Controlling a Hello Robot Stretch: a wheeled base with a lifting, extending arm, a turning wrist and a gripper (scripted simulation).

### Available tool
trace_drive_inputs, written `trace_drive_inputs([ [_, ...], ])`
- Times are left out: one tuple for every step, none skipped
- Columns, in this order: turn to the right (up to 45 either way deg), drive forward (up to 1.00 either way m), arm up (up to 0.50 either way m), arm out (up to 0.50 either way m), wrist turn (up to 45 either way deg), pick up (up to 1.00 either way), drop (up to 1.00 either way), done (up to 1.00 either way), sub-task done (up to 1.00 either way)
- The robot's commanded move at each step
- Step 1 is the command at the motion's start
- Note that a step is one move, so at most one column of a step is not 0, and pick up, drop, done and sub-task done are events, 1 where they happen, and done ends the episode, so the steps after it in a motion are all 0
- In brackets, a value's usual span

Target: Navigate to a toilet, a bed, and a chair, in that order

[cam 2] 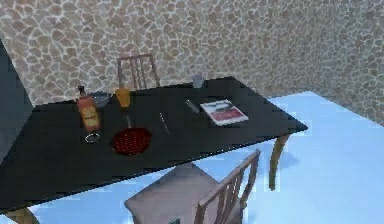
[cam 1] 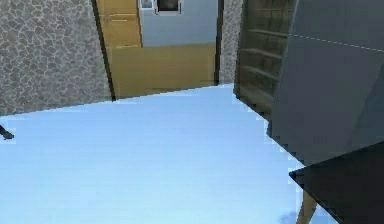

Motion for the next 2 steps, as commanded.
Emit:
trace_drive_inputs([
  [0.0, 1.00, 0.00, 0.00, 0.0, 0.00, 0.00, 0.00, 0.00],
  [0.0, 1.00, 0.00, 0.00, 0.0, 0.00, 0.00, 0.00, 0.00],
])
